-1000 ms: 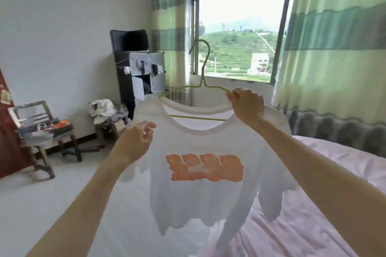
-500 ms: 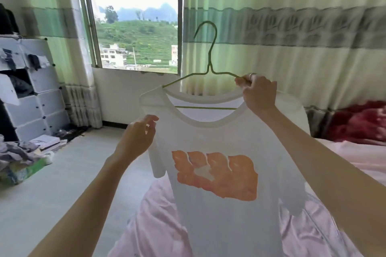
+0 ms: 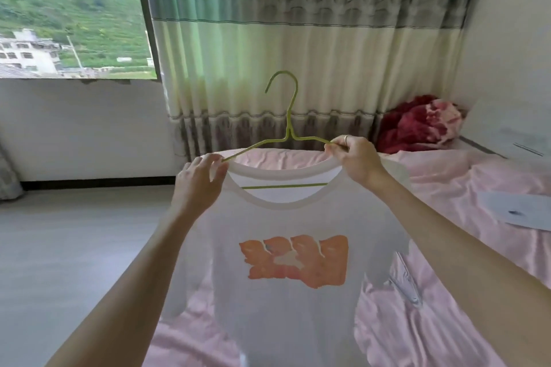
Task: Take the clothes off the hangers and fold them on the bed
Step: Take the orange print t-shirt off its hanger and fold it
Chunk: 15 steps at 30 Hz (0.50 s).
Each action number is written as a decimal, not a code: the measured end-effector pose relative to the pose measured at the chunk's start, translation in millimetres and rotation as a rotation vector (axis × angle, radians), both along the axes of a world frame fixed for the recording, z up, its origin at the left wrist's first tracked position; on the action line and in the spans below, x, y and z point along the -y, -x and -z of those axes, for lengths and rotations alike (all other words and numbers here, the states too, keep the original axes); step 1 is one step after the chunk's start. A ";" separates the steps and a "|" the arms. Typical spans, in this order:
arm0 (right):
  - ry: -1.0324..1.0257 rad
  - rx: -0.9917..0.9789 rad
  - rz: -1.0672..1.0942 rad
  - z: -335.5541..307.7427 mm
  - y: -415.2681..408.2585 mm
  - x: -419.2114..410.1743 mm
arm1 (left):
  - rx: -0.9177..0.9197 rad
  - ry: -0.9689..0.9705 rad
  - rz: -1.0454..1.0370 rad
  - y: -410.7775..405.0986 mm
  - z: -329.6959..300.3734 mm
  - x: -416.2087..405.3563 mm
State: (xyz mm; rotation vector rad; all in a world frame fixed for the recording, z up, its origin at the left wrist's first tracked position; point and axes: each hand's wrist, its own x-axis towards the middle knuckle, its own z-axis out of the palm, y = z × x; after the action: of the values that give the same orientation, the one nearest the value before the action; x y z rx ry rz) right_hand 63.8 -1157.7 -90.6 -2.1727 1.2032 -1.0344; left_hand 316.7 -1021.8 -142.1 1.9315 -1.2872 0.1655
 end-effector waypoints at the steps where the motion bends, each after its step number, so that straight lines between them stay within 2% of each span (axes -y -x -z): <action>1: -0.013 -0.006 0.004 3.9 3.6 4.0 | -0.001 -0.013 0.011 1.9 2.6 6.2; 7: -0.126 -0.038 0.001 31.5 30.9 50.6 | -0.126 -0.079 0.063 27.4 23.5 58.4; 15: -0.131 -0.077 -0.067 37.6 61.4 113.6 | -0.041 -0.060 0.055 67.2 24.5 115.9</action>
State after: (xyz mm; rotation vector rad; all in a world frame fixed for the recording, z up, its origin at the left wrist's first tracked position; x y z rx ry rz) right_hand 2.4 -1271.4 -128.3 -2.1522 1.1887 -0.8278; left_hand 249.5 -1137.7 -166.5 1.9372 -1.3303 0.0602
